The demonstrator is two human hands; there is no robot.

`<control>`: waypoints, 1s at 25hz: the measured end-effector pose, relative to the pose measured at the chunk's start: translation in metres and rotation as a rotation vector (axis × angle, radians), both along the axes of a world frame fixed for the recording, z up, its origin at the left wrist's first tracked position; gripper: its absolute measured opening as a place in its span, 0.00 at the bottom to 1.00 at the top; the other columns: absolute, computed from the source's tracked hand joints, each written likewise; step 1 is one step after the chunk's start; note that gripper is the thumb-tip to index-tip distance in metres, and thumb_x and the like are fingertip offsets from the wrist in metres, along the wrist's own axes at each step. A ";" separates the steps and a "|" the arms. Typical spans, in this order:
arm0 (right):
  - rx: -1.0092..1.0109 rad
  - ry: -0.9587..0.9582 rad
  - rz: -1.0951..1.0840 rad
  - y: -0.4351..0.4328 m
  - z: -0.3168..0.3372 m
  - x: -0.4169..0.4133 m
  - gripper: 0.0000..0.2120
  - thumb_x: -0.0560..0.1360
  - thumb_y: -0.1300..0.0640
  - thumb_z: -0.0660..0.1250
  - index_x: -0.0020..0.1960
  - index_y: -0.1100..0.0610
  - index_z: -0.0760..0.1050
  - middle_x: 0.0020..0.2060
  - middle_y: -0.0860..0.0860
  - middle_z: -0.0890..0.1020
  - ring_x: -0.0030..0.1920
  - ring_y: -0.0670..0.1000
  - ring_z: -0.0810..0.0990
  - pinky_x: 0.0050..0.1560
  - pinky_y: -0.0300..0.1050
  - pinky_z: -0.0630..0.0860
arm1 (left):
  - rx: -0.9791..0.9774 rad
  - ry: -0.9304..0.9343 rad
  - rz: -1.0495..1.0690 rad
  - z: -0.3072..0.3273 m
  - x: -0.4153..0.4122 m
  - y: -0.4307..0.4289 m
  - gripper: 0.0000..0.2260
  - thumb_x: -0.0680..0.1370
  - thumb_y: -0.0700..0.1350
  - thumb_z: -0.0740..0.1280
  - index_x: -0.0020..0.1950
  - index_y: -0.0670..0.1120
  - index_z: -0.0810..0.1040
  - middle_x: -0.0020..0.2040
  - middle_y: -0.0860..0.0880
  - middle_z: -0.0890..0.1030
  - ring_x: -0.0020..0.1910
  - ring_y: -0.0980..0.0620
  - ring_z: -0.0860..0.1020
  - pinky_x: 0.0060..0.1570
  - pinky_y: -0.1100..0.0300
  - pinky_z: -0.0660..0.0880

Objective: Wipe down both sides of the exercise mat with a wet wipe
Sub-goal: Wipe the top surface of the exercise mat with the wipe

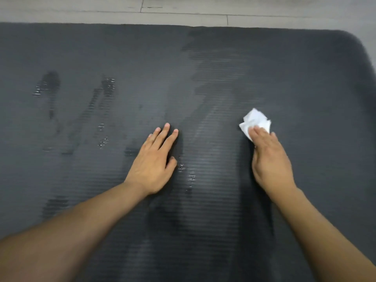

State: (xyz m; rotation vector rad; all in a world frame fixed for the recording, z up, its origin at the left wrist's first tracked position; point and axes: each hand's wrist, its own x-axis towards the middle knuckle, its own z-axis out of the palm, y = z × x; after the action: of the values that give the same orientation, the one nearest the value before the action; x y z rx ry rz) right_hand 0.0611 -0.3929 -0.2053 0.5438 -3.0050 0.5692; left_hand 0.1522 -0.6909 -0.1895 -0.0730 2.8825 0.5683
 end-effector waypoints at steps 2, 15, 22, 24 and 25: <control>0.008 -0.030 -0.212 0.005 0.001 -0.004 0.24 0.77 0.67 0.53 0.72 0.61 0.68 0.71 0.57 0.71 0.72 0.58 0.68 0.76 0.53 0.56 | -0.096 0.035 -0.065 0.016 0.029 -0.002 0.33 0.77 0.56 0.52 0.82 0.48 0.59 0.83 0.45 0.55 0.82 0.44 0.54 0.81 0.51 0.51; -0.002 -0.046 0.036 -0.034 0.014 0.098 0.24 0.76 0.64 0.53 0.71 0.60 0.71 0.70 0.57 0.73 0.70 0.58 0.71 0.75 0.53 0.59 | -0.312 -0.245 -0.078 0.031 0.227 -0.002 0.53 0.65 0.76 0.61 0.83 0.47 0.58 0.83 0.44 0.58 0.79 0.40 0.62 0.73 0.36 0.66; -0.028 -0.347 -0.377 0.018 0.054 0.135 0.24 0.80 0.65 0.54 0.75 0.53 0.66 0.76 0.52 0.64 0.71 0.61 0.67 0.67 0.53 0.66 | -0.232 -0.435 -0.012 0.041 0.218 0.008 0.59 0.68 0.76 0.66 0.80 0.56 0.29 0.80 0.54 0.28 0.82 0.44 0.35 0.78 0.34 0.45; -0.008 -0.409 -0.298 0.024 0.057 0.151 0.24 0.80 0.63 0.54 0.75 0.51 0.65 0.76 0.52 0.65 0.71 0.61 0.68 0.69 0.54 0.66 | -0.223 -0.444 -0.002 0.040 0.217 0.008 0.59 0.68 0.76 0.67 0.80 0.56 0.28 0.80 0.54 0.27 0.82 0.43 0.34 0.78 0.33 0.45; 0.014 -0.446 -0.295 0.027 0.058 0.153 0.24 0.80 0.62 0.54 0.75 0.50 0.65 0.75 0.53 0.67 0.70 0.62 0.69 0.69 0.55 0.66 | -0.214 -0.444 -0.002 0.040 0.217 0.007 0.59 0.68 0.76 0.67 0.80 0.56 0.28 0.80 0.54 0.27 0.82 0.43 0.34 0.78 0.33 0.44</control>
State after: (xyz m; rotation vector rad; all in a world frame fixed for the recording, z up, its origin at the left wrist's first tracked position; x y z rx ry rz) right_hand 0.2137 -0.3662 -0.1477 -0.0430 -3.4070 0.7282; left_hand 0.3697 -0.6843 -0.1491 -0.2010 2.4946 0.2055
